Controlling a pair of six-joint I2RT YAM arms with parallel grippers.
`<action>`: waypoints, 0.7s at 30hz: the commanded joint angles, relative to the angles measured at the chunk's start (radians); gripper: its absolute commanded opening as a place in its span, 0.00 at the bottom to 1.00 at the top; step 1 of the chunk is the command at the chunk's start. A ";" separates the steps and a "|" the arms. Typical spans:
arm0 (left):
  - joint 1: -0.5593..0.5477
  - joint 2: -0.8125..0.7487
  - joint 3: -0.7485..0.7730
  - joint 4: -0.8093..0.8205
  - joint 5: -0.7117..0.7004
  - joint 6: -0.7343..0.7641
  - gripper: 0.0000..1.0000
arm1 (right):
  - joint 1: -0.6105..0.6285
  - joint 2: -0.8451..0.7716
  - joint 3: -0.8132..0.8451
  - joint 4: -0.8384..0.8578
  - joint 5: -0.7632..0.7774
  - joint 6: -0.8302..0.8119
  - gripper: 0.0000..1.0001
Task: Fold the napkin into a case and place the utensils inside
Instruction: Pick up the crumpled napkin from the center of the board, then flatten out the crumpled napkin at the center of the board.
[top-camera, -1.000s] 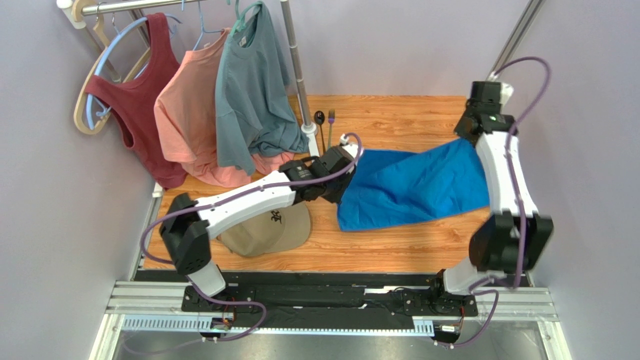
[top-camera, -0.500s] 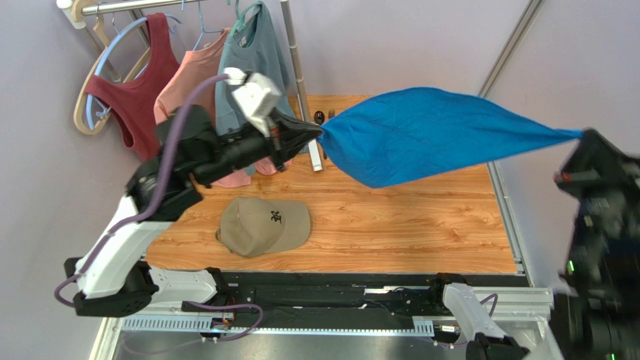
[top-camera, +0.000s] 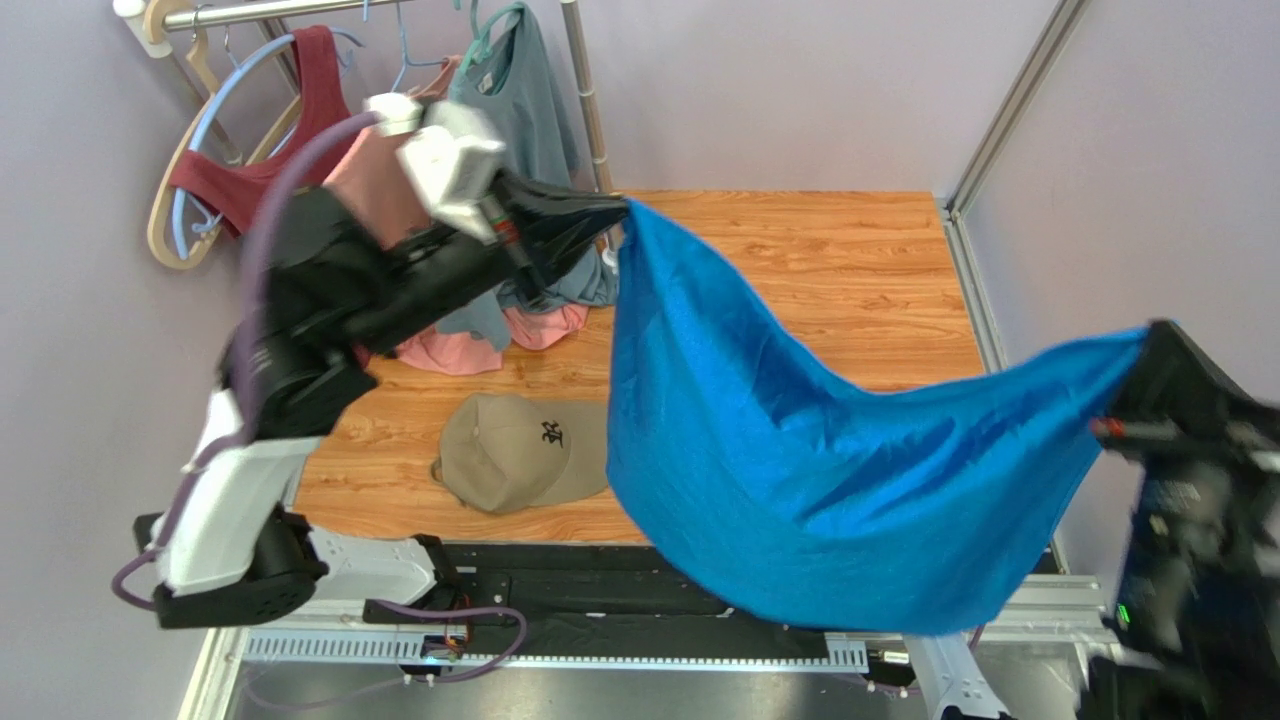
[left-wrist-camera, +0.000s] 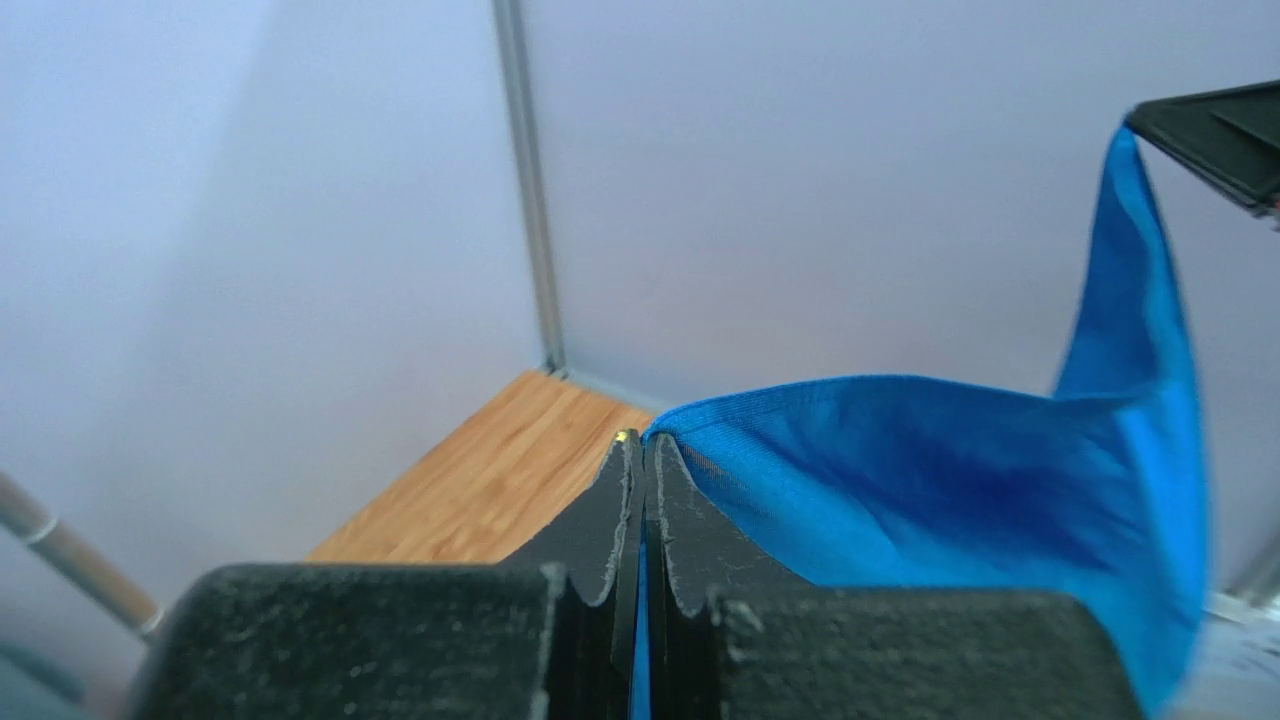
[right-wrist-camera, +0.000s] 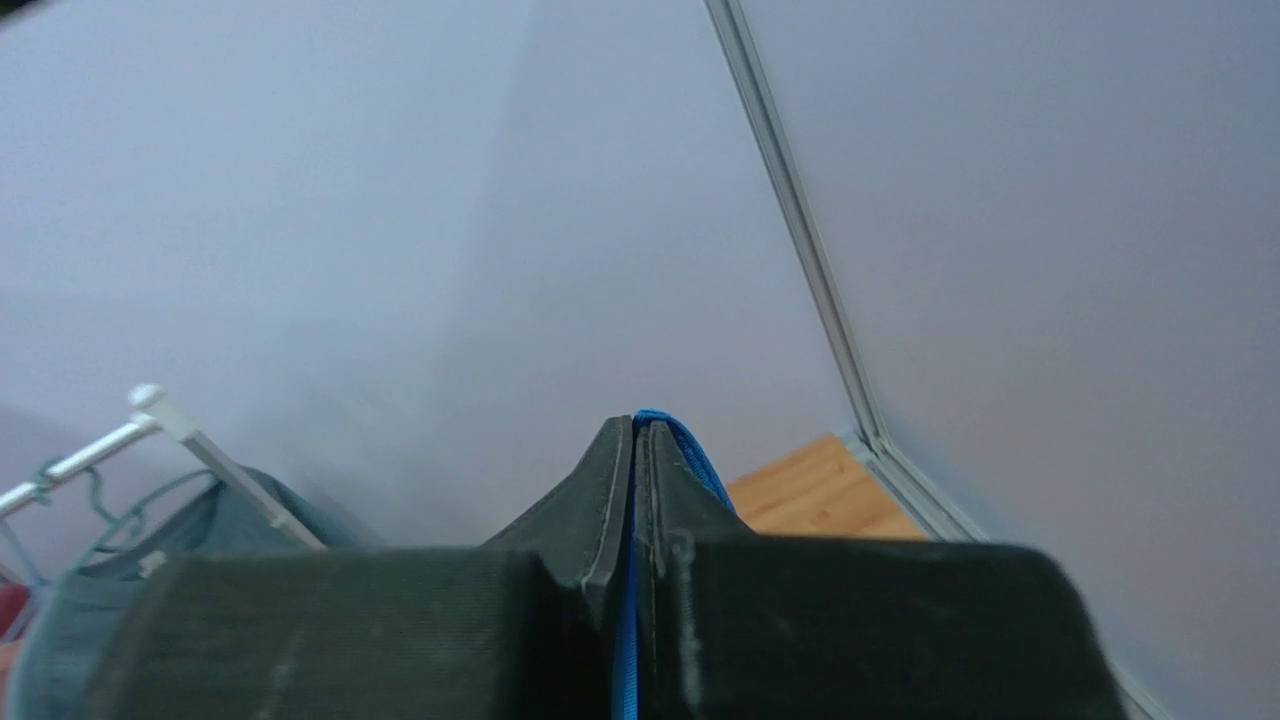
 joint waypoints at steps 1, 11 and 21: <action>0.079 0.172 -0.006 -0.024 -0.155 0.015 0.00 | -0.003 0.094 -0.234 0.092 0.052 -0.028 0.00; 0.271 0.604 -0.052 0.318 -0.151 0.036 0.00 | -0.009 0.460 -0.665 0.667 0.148 -0.114 0.00; 0.358 1.094 0.218 0.501 -0.145 0.059 0.00 | -0.087 1.077 -0.456 0.855 0.063 -0.166 0.00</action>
